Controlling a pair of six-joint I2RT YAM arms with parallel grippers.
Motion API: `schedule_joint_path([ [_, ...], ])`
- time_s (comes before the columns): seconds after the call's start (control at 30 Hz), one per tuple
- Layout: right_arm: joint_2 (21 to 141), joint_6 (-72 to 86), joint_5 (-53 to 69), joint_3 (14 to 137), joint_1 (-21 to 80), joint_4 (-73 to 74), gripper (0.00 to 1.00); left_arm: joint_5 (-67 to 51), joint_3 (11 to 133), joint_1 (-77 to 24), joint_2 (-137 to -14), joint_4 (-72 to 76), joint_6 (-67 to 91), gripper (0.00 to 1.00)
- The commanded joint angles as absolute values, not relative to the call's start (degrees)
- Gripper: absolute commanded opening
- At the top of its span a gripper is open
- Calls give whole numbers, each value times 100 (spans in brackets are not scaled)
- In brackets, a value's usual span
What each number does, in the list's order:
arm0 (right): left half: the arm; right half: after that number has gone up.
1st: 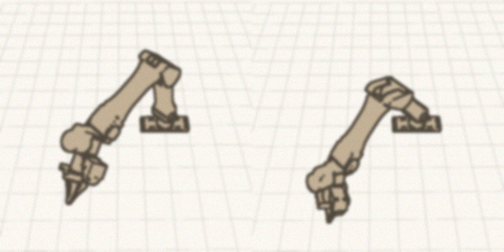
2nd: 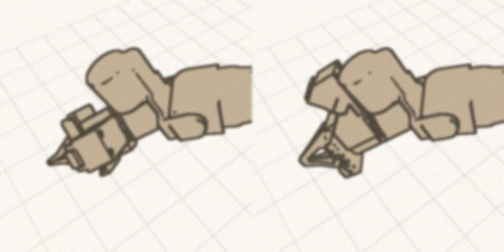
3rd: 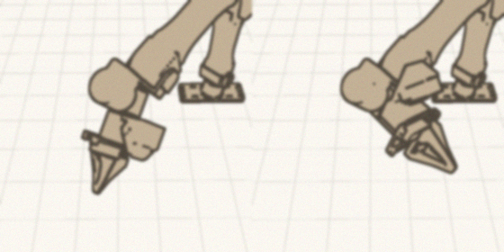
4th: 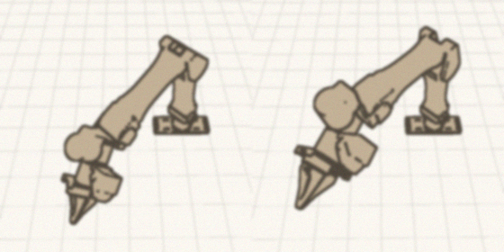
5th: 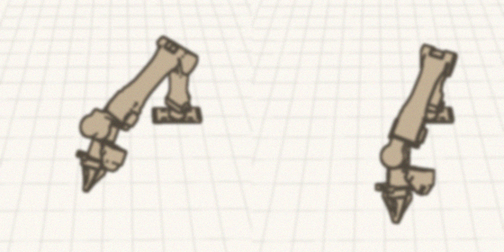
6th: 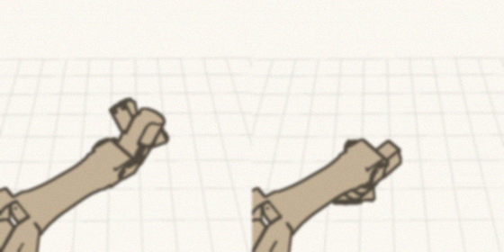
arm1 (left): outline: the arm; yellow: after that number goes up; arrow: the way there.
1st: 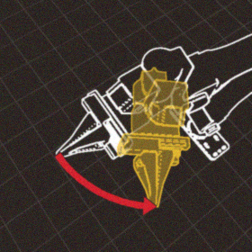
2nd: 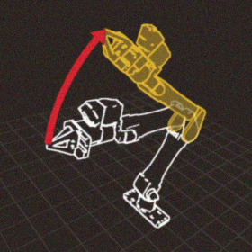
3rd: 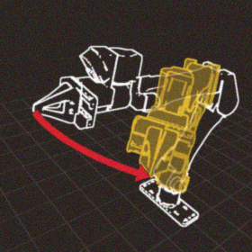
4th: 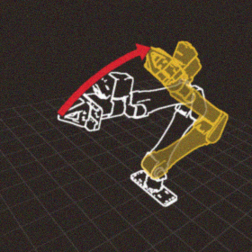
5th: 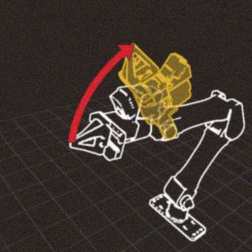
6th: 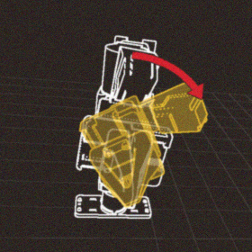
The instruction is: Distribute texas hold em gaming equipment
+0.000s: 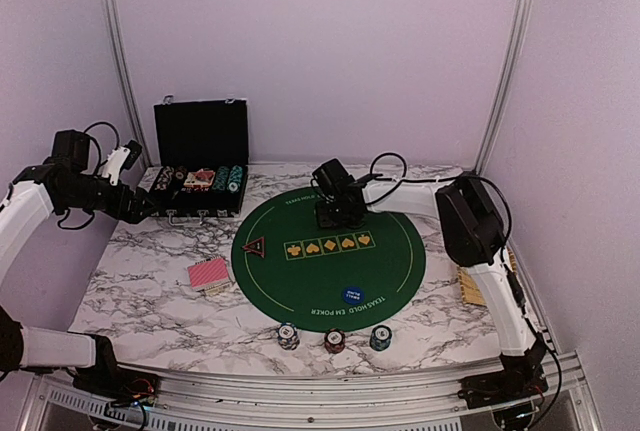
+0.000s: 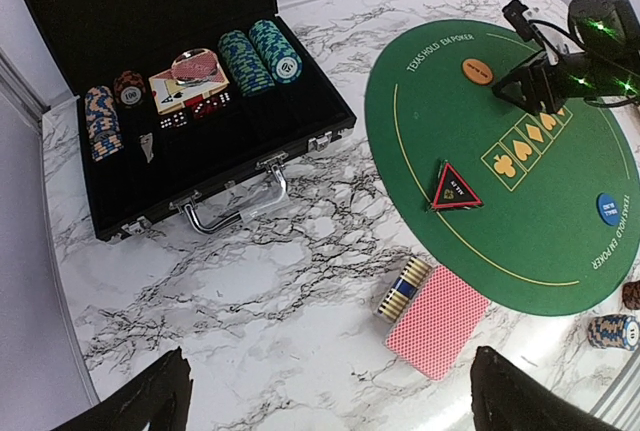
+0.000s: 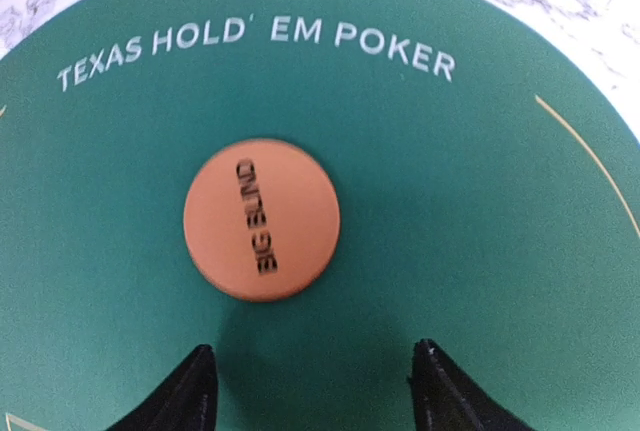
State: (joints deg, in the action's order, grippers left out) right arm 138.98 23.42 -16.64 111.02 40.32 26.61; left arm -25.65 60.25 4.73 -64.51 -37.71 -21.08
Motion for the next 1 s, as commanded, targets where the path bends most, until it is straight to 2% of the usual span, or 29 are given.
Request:
schedule_joint_path([
  [0.0,12669,1881,-1326,10280,4208,2690,70,-2525,6066,501,-6293,-3913,-2177,99],
  [0.2,11273,1665,-634,8453,4639,2384,77,-2598,5986,497,-6241,-3912,-2140,99],
  [0.43,10573,1656,-406,7391,5196,2683,79,-2617,5995,494,-6206,-3922,-2096,99],
  [0.73,10449,1671,-628,6831,5282,2884,74,-2567,5972,498,-6140,-3935,-2101,99],
  [0.97,10611,1697,-586,6893,5282,2739,69,-2646,5968,496,-6128,-3941,-2058,99],
])
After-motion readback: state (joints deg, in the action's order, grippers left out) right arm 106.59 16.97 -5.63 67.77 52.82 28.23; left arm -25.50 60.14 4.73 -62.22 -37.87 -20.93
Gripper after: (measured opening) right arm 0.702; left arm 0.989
